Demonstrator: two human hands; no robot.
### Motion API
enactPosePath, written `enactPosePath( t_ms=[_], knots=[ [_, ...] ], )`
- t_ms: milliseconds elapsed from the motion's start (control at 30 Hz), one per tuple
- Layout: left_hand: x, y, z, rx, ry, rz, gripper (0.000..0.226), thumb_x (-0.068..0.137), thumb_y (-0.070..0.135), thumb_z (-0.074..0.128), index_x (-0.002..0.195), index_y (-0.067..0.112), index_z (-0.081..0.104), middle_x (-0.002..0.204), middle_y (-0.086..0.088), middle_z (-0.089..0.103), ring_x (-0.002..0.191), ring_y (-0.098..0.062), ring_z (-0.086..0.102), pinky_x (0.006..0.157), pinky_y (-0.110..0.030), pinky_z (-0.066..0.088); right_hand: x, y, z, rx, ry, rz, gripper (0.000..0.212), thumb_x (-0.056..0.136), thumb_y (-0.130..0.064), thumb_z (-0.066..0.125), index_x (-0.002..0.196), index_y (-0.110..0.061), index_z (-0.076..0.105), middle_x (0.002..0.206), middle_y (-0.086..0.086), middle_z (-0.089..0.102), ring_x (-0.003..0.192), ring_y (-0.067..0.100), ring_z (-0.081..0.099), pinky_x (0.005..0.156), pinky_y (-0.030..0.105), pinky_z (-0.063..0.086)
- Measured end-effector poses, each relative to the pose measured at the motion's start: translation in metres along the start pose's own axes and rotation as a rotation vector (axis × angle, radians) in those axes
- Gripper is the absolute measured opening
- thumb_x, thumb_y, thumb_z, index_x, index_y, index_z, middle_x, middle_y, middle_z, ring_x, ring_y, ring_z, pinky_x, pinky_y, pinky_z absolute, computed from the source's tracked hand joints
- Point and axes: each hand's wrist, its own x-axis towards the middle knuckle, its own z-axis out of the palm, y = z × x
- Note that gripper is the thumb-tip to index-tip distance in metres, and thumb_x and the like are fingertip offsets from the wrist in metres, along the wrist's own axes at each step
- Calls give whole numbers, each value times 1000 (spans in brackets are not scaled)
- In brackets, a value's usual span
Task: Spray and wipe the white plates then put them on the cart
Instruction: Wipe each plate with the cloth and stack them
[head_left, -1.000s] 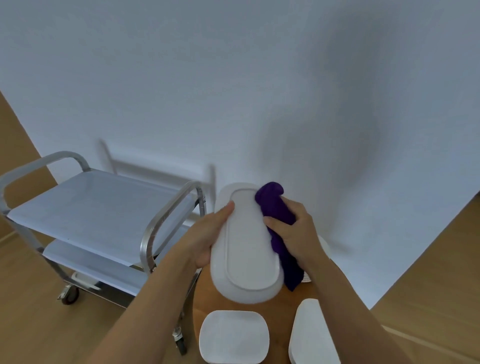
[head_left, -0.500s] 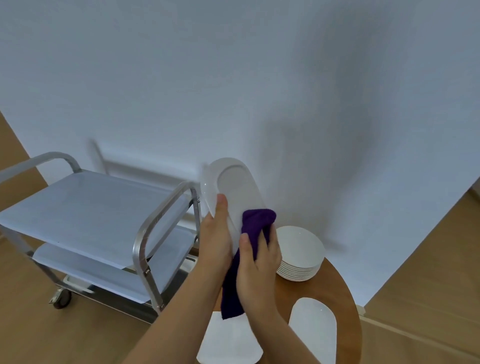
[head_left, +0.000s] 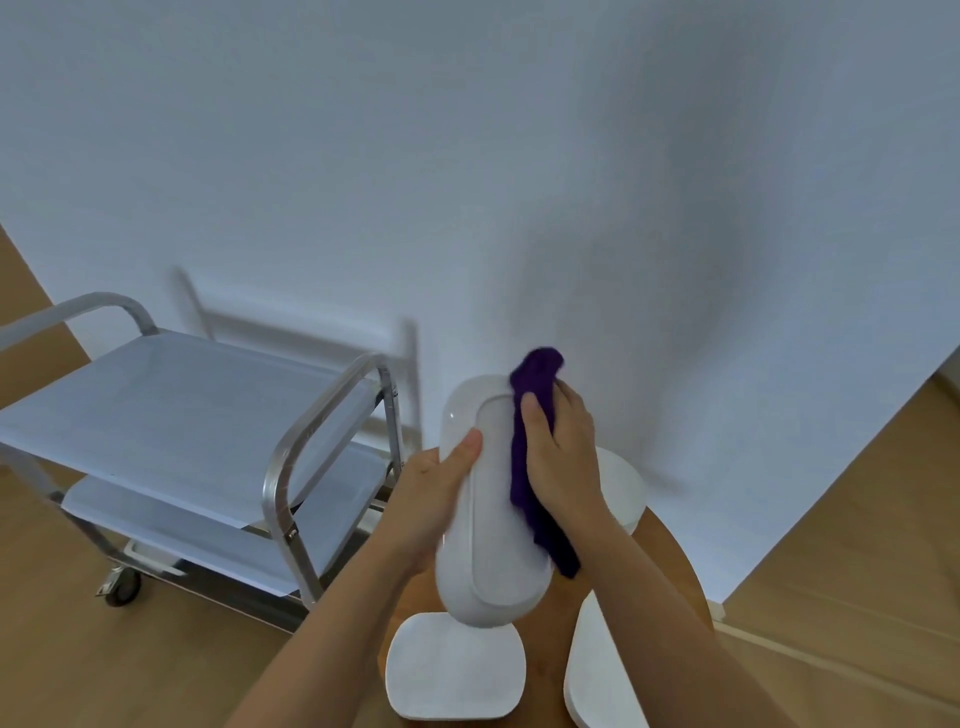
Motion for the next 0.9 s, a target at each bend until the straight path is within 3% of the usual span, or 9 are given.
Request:
enactPosePath(
  t_ms=[133, 200, 267, 367, 433, 533, 633, 767, 900],
  knots=[
    [2, 3, -4, 23, -10, -10, 42, 69, 56, 62, 78, 19, 78, 84, -13, 74, 74, -25, 72, 59, -26, 55, 10, -20, 9, -216, -49, -236, 47, 92, -43, 36, 129, -21, 53, 129, -3, 57, 115, 15, 52, 103, 40, 36],
    [3, 5, -11, 80, -47, -19, 47, 71, 55, 62, 89, 13, 75, 88, -14, 74, 77, -26, 72, 62, -28, 56, 8, -22, 12, -255, -126, -311, 50, 91, -44, 38, 131, -19, 53, 131, -2, 56, 119, 15, 49, 106, 39, 33],
    [1, 6, -20, 122, -126, -44, 51, 73, 50, 64, 99, 7, 70, 93, -16, 73, 83, -28, 71, 66, -30, 56, 14, -24, 7, -259, -260, -341, 46, 89, -45, 43, 124, -19, 58, 121, -2, 60, 109, 14, 52, 97, 35, 39],
    [-4, 7, -34, 147, -207, -87, 52, 73, 45, 65, 103, 2, 68, 96, -18, 72, 85, -30, 71, 69, -33, 56, 26, -26, -5, -192, -432, -190, 35, 89, -48, 47, 105, -20, 62, 100, -4, 62, 90, 14, 57, 84, 37, 47],
    [-6, 9, -39, 105, -198, -99, 49, 71, 44, 65, 99, 3, 69, 91, -17, 73, 79, -29, 72, 64, -31, 56, 29, -23, -11, -49, -436, -12, 35, 89, -49, 49, 99, -19, 64, 95, -2, 66, 87, 17, 62, 84, 40, 51],
    [-5, 9, -37, -65, -43, -74, 48, 68, 42, 65, 96, 5, 69, 87, -15, 74, 74, -26, 72, 58, -30, 56, 20, -17, -13, 280, -372, 248, 19, 89, -46, 53, 93, -30, 63, 97, -4, 70, 84, 10, 66, 75, 28, 53],
    [2, 14, -39, -152, 113, -4, 38, 65, 51, 63, 84, 21, 76, 86, -6, 75, 75, -22, 73, 58, -32, 56, -6, -6, -7, 639, -401, 490, 26, 87, -41, 60, 104, -22, 64, 93, 0, 73, 81, 11, 70, 65, 22, 53],
    [5, 16, -40, -46, 142, 46, 32, 56, 66, 62, 71, 41, 75, 81, 0, 75, 72, -19, 73, 65, -36, 54, -28, 7, -7, 904, -475, 528, 53, 72, -41, 74, 118, -20, 59, 104, 5, 72, 91, 22, 70, 69, 29, 56],
    [11, 19, -32, -149, 224, 69, 37, 67, 60, 62, 79, 29, 78, 90, -3, 75, 90, -27, 71, 83, -45, 54, -34, 14, -14, 848, -507, 587, 51, 66, -34, 72, 111, -14, 61, 96, 4, 73, 82, 18, 71, 62, 25, 55]
  ],
)
